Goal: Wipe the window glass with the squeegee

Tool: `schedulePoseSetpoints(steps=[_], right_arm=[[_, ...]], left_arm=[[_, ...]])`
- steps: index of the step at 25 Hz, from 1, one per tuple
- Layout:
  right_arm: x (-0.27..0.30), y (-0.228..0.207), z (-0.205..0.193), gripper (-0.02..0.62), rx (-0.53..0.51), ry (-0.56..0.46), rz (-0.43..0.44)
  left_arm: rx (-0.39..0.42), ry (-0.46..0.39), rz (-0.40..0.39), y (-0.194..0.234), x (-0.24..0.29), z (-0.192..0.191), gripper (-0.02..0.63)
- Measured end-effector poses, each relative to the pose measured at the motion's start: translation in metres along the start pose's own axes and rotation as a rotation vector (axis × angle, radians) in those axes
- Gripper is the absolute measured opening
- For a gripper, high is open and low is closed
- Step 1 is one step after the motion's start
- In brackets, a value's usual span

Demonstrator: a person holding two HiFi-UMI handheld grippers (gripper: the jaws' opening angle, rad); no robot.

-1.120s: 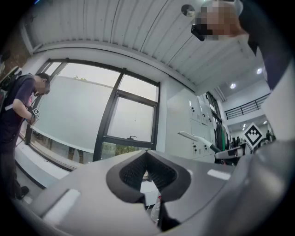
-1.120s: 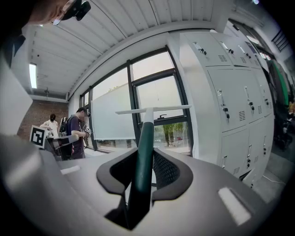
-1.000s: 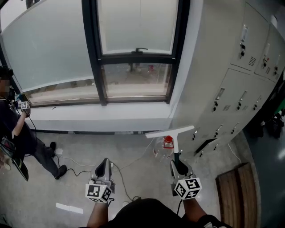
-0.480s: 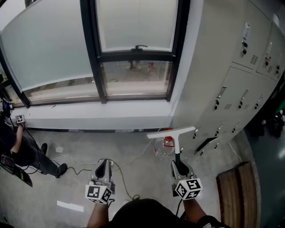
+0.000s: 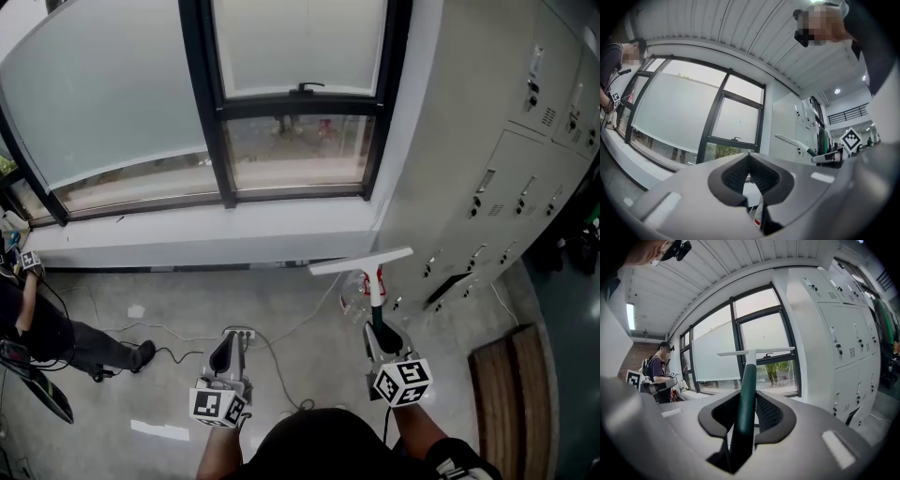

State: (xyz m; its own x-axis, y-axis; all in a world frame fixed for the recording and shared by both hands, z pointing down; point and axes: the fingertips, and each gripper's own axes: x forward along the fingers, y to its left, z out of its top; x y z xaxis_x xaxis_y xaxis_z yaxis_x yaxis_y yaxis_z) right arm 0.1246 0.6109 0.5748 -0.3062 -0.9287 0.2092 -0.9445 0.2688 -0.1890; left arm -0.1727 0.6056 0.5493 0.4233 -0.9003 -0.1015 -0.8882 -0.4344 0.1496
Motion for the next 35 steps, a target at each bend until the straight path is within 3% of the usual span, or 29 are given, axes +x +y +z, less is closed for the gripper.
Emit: schedulePoseSetpoints(steps=[7, 12, 24, 35], right_arm=[[0.015, 0.044, 0.006, 0.094, 0.029, 0.016, 0.020], [0.031, 0.039, 0.017, 0.094, 0.023, 0.000, 0.018], [0.133, -0.044, 0.058, 0.094, 0.016, -0.041, 0.022], [0.182, -0.141, 0.078, 0.094, 0.048, -0.010, 0.004]], left_arm=[[-0.035, -0.003, 0.008, 0.030, -0.009, -0.007, -0.002], [-0.045, 0.019, 0.025, 0.046, 0.004, -0.018, -0.002], [0.038, -0.001, 0.041, 0.056, 0.129, -0.001, -0.002], [-0.001, 0.023, 0.012, 0.031, 0.268, -0.010, -0.002]])
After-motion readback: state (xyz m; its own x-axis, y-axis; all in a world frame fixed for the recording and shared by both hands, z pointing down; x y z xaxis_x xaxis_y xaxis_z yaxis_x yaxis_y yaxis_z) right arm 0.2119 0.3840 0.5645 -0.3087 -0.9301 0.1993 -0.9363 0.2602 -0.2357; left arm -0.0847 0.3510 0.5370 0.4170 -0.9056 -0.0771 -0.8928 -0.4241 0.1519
